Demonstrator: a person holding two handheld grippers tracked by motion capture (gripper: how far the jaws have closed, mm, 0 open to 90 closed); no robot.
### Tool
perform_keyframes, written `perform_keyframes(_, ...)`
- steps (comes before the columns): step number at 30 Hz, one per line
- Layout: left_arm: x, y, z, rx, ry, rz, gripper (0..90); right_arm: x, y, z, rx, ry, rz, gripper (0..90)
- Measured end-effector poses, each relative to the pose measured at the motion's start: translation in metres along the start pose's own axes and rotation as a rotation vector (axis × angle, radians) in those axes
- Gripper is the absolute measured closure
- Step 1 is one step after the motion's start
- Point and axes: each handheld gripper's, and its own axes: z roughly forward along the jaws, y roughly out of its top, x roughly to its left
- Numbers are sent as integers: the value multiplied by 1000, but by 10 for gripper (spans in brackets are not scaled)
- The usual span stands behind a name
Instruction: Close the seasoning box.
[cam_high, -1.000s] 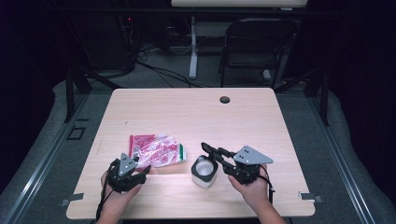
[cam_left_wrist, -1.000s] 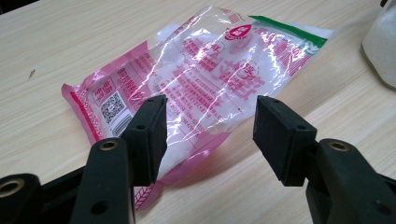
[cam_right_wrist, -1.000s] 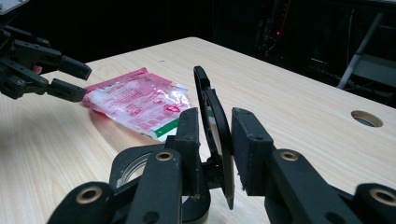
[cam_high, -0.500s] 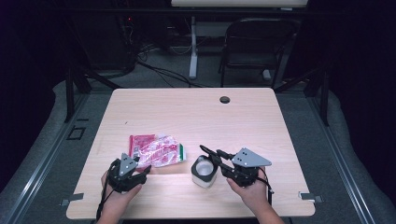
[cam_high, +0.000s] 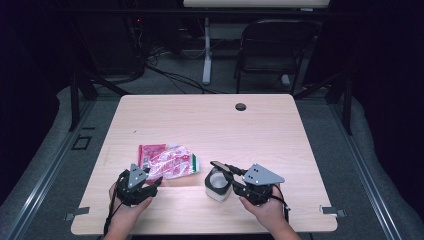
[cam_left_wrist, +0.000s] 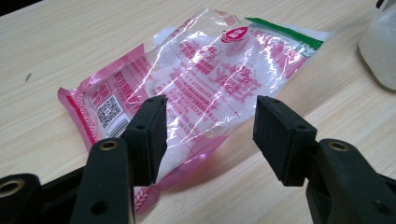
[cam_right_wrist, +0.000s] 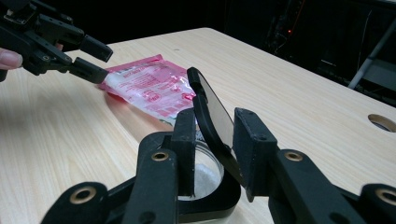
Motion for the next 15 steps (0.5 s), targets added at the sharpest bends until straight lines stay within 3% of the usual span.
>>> perform_keyframes(8, -1, 1, 1, -1, -5, 5, 447, 6, -3, 1, 7, 4, -12, 678)
perform_keyframes(15, -2, 3, 3, -1, -13, 7, 447, 14, -6, 2, 34, -11, -71, 648)
